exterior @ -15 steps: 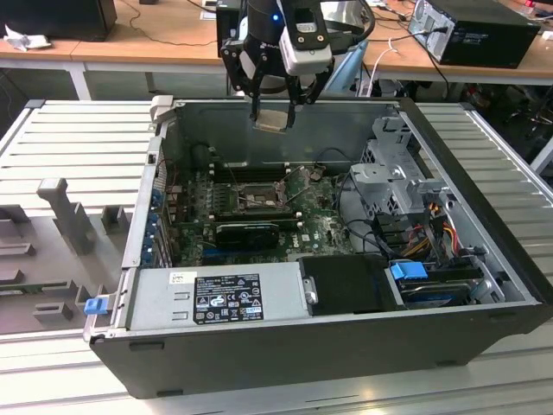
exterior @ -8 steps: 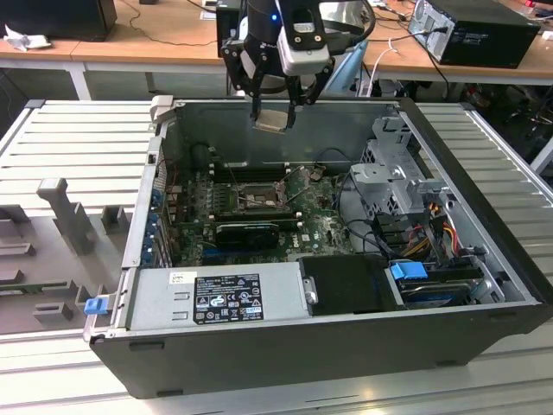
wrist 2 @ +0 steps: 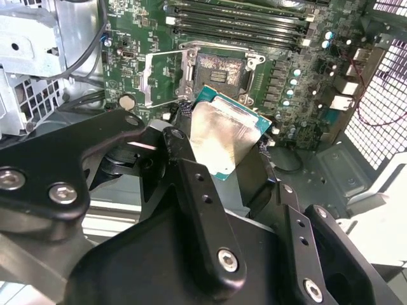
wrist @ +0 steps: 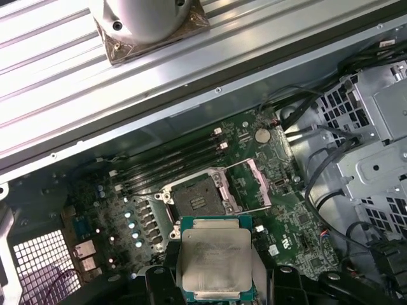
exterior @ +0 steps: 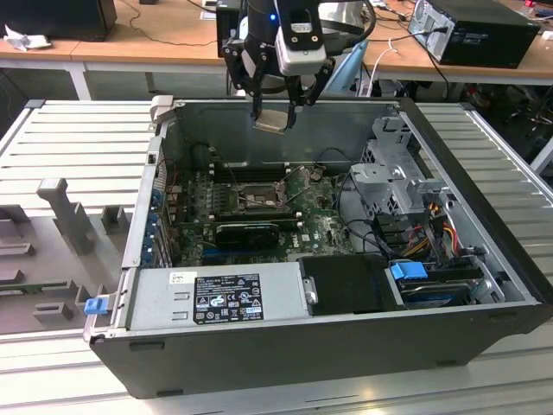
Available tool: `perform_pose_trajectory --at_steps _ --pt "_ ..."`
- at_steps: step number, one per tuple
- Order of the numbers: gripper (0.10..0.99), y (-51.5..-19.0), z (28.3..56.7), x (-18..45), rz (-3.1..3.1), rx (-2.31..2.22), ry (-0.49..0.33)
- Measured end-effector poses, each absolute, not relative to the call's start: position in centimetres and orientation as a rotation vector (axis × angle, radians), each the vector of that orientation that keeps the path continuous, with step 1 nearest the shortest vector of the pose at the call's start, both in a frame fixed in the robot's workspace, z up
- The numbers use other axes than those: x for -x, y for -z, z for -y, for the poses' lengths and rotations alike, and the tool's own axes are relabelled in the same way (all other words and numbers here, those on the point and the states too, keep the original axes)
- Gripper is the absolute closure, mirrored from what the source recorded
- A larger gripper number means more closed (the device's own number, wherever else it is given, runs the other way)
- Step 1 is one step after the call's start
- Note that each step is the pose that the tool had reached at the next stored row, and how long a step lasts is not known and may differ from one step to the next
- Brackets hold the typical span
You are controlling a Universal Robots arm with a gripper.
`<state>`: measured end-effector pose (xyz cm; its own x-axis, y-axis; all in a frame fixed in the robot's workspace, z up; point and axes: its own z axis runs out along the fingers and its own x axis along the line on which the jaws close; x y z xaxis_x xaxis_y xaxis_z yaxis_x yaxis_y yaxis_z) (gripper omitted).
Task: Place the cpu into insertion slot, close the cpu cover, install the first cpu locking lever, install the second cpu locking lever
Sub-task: 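Place the cpu into insertion slot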
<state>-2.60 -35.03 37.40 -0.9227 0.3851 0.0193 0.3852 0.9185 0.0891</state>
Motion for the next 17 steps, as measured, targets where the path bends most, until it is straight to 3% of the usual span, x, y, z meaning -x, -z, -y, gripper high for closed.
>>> perform_pose_trajectory --at_steps 17 --pt "0.561 -37.36 35.04 2.6 3.04 0.795 0.143"
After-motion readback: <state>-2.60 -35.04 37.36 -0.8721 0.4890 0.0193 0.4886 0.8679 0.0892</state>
